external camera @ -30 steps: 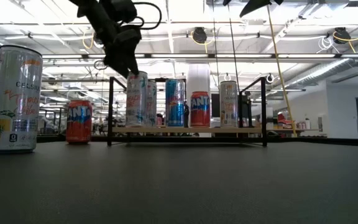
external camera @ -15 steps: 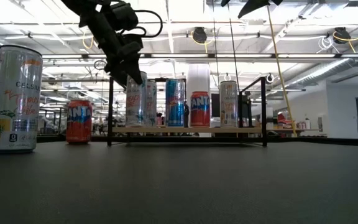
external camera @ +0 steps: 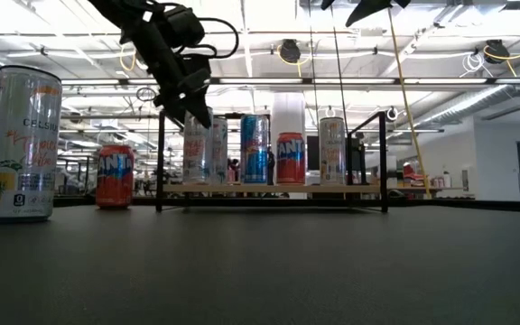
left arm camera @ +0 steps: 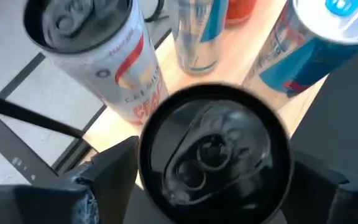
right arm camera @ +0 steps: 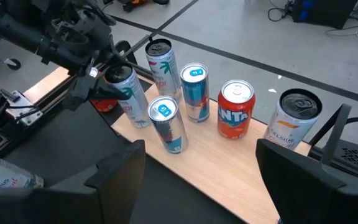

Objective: Place canned beverage on shelf
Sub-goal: Adjust the white-pink soda can on the shelf

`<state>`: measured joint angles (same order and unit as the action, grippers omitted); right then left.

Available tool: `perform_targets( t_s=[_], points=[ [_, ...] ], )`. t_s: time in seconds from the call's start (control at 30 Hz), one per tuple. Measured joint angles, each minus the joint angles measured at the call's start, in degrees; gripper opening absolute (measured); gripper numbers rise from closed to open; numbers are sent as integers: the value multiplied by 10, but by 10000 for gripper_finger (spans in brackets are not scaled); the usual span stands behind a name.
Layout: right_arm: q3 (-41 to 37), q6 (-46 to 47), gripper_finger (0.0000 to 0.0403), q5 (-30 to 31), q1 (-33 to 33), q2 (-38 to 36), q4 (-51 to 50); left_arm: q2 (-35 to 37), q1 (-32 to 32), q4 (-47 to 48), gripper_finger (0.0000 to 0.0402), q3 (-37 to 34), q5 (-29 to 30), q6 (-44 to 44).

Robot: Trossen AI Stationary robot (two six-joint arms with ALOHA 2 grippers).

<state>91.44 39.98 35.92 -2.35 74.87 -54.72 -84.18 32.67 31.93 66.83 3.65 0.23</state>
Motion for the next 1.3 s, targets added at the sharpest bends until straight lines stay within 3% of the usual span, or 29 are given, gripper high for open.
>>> perform_targets(
  t_s=[0.57,1.0,1.3],
  points=[
    [0,-6,293,0,0,0,-1,0,0,-46,315,0,-18,-30],
    [0,-2,293,0,0,0,-14,1,6,39,313,17,-5,2],
    [0,-3,293,0,0,0,-13,1,6,28,244,17,-19,2]
  ],
)
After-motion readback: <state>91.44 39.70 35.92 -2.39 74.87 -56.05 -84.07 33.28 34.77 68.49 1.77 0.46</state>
